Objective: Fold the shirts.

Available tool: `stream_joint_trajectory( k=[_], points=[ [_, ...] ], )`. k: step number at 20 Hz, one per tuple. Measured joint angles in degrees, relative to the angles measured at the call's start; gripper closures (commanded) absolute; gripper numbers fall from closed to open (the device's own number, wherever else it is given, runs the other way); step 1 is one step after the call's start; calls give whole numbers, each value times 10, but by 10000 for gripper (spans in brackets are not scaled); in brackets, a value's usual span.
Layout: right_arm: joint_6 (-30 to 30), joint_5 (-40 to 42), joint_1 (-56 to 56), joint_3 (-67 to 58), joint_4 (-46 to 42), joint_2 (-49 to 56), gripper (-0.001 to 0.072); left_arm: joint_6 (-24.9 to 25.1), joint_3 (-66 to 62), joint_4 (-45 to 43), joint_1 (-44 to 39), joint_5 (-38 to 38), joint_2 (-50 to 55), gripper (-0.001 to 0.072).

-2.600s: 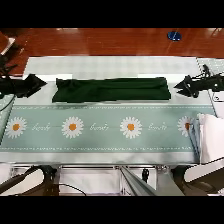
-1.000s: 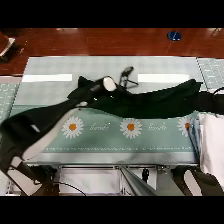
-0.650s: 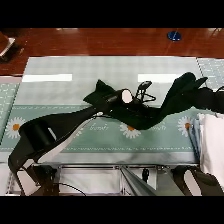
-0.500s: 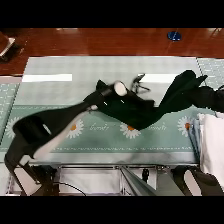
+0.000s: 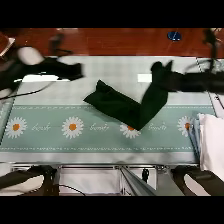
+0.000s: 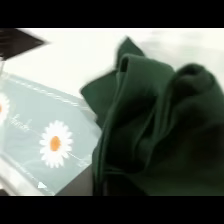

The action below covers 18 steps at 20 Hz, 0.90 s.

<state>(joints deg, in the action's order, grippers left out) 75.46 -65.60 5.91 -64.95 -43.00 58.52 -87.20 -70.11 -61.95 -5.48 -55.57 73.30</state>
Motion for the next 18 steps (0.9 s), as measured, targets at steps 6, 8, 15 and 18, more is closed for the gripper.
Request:
stream_joint_trajectory(
  k=[6,8,15,18],
  points=[
    [6,57,133,-183,2,251,690,-14,219,-49,125,42,-294,689],
    [14,67,161,-237,0,325,690,-19,285,-38,138,50,-364,689],
    [46,80,202,-356,19,483,301,-26,424,24,150,70,-460,689],
    [31,57,204,-370,61,503,300,-26,444,30,150,74,-463,689]
  ],
)
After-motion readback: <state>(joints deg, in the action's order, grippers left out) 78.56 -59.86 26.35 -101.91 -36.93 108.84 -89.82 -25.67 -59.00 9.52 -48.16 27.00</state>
